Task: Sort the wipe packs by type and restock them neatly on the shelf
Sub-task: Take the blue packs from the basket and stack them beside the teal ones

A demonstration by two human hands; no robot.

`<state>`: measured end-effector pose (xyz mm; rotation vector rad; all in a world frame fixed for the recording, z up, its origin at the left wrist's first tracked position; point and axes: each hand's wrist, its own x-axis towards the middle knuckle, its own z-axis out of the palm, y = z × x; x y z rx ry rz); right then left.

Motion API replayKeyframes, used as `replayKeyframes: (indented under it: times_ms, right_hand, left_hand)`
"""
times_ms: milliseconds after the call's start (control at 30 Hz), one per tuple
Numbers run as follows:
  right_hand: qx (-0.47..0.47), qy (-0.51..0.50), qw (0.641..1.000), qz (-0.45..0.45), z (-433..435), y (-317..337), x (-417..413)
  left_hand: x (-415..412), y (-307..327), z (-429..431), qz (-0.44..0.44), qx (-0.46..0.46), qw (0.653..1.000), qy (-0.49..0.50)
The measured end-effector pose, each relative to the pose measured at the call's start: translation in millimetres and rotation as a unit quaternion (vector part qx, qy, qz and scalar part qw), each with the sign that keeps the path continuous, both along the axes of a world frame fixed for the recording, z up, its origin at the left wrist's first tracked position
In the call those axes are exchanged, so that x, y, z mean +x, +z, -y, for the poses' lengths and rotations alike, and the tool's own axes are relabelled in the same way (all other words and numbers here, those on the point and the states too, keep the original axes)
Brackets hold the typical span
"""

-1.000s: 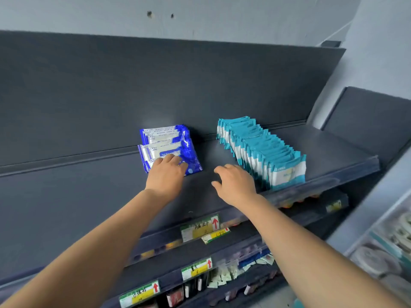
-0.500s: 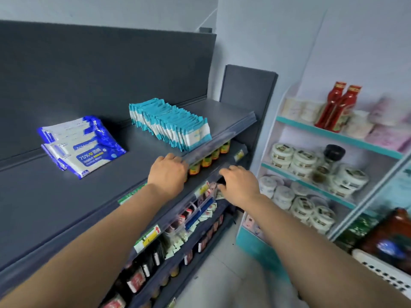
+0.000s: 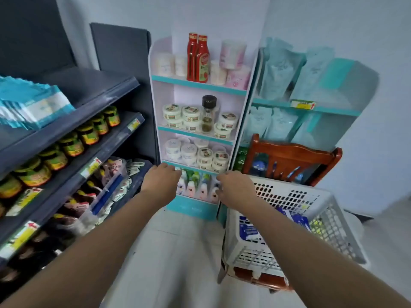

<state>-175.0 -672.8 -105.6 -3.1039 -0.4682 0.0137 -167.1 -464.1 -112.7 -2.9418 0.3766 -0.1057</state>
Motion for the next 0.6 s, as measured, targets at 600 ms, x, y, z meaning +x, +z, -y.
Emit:
replayKeyframes:
  times_ms: [600]
  right_hand:
    - [-0.004,-0.189,0.968,-0.165,267.1,-119.1,-0.7]
  left_hand:
    - [52.9,-126.6,277.8,-0.104,-0.016,0.986,-0.132]
